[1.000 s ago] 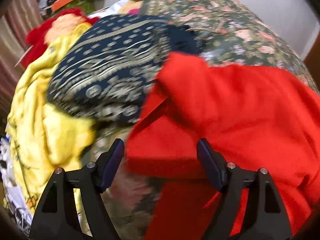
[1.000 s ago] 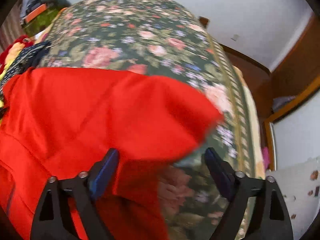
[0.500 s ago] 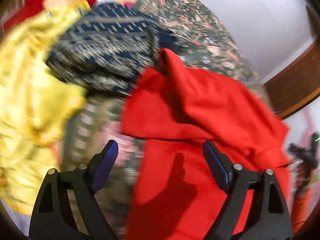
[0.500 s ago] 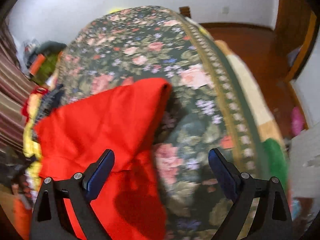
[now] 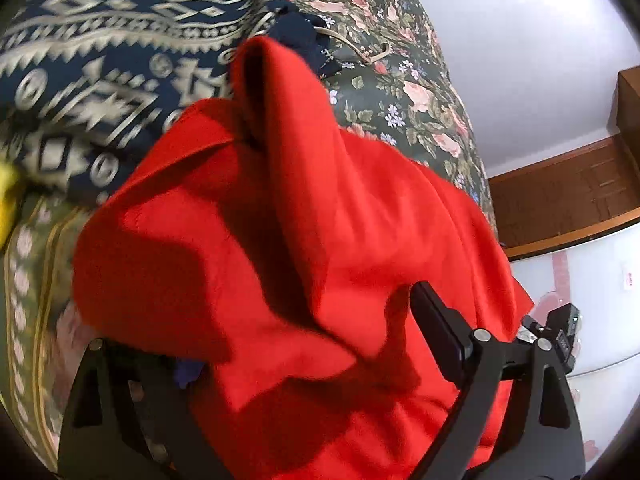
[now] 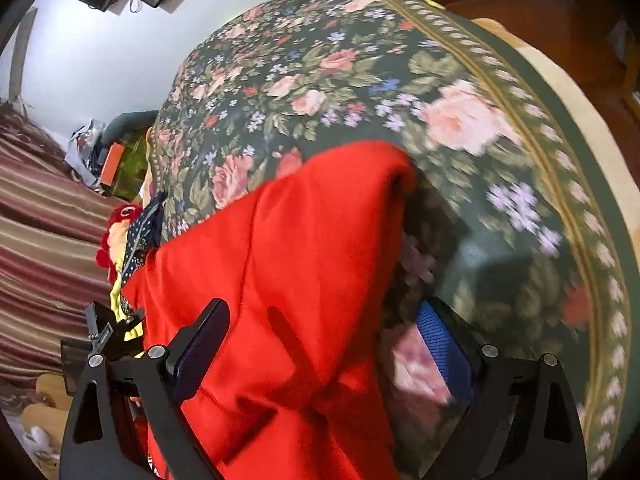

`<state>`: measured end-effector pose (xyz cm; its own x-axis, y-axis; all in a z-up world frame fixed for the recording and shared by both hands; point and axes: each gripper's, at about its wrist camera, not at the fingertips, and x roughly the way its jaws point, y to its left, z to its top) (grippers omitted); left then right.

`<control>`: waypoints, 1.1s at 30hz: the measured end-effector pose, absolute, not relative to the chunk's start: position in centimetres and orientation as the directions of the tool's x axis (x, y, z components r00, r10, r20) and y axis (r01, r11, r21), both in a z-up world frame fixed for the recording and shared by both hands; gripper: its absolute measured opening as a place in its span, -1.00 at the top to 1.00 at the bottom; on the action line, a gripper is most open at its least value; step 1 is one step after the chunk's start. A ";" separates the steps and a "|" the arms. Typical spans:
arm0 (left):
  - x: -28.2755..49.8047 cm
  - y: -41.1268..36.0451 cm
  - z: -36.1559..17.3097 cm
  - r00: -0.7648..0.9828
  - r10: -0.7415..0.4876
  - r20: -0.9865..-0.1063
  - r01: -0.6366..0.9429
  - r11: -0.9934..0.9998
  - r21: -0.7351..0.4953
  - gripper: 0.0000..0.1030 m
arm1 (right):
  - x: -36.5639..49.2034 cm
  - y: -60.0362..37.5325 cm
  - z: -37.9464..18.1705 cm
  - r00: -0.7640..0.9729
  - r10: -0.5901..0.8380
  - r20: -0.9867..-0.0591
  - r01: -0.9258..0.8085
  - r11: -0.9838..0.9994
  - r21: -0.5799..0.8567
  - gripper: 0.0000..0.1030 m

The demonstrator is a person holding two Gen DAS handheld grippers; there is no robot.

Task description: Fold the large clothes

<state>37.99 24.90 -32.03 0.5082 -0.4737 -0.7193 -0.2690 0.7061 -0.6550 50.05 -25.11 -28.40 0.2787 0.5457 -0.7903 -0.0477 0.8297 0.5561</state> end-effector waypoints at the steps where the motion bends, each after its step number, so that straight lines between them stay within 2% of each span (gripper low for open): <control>1: 38.4 24.8 -32.0 0.508 -0.465 -0.725 -0.270 0.713 -0.647 -0.76 | 50.4 -24.8 -28.5 0.278 0.547 -0.790 -0.057 0.830 0.554 -0.80; 2: 38.5 24.6 -31.8 0.511 -0.453 -0.731 -0.268 0.724 -0.636 -0.74 | 50.7 -24.3 -28.5 0.280 0.541 -0.793 -0.068 0.835 0.546 -0.75; 3: 38.7 24.2 -31.5 0.518 -0.423 -0.744 -0.267 0.746 -0.610 -0.66 | 51.0 -23.7 -28.5 0.283 0.528 -0.801 -0.083 0.845 0.528 -0.61; 4: 38.7 24.0 -31.5 0.519 -0.405 -0.753 -0.267 0.760 -0.593 -0.60 | 51.3 -23.0 -28.6 0.286 0.502 -0.816 -0.096 0.862 0.497 -0.33; 5: 38.8 23.6 -31.3 0.523 -0.382 -0.762 -0.262 0.779 -0.570 -0.43 | 51.4 -22.5 -28.6 0.290 0.478 -0.829 -0.111 0.877 0.467 -0.17; 6: 38.7 23.1 -30.9 0.529 -0.371 -0.763 -0.247 0.793 -0.556 -0.18 | 51.6 -21.7 -28.6 0.293 0.450 -0.844 -0.137 0.893 0.429 0.17; 7: 38.9 22.9 -30.8 0.532 -0.375 -0.759 -0.233 0.797 -0.558 -0.02 | 51.6 -21.4 -28.6 0.293 0.444 -0.847 -0.155 0.896 0.416 0.45; 9: 38.7 21.7 -29.7 0.542 -0.357 -0.760 -0.199 0.825 -0.529 0.46 | 51.7 -21.0 -28.3 0.310 0.434 -0.846 -0.175 0.900 0.398 0.65; 10: 38.8 21.3 -29.1 0.548 -0.338 -0.765 -0.184 0.844 -0.504 0.57 | 51.6 -20.9 -27.6 0.332 0.434 -0.838 -0.193 0.900 0.390 0.70; 11: 38.9 20.5 -28.3 0.560 -0.307 -0.770 -0.159 0.872 -0.463 0.69 | 51.5 -20.9 -27.0 0.354 0.432 -0.830 -0.204 0.901 0.382 0.71; 12: 38.6 19.8 -27.1 0.585 -0.290 -0.758 -0.120 0.893 -0.434 0.72 | 51.3 -21.0 -26.1 0.378 0.434 -0.818 -0.217 0.900 0.378 0.72; 17: 37.4 18.7 -22.0 0.690 -0.290 -0.663 0.011 0.920 -0.391 0.77 | 51.4 -20.9 -21.3 0.468 0.458 -0.756 -0.294 0.887 0.355 0.75; 25: 41.2 16.5 -15.4 0.778 -0.237 -0.582 0.079 0.956 -0.284 0.77 | 54.8 -19.8 -15.4 0.601 0.399 -0.692 -0.323 0.914 0.246 0.76; 28: 44.5 16.4 -16.0 0.778 -0.187 -0.600 0.046 0.969 -0.243 0.77 | 58.0 -19.9 -15.3 0.632 0.354 -0.690 -0.286 0.933 0.218 0.76; 33: 51.2 18.5 -21.1 0.683 -0.137 -0.718 -0.063 0.967 -0.245 0.73 | 62.5 -19.5 -20.0 0.586 0.268 -0.765 -0.231 0.960 0.159 0.76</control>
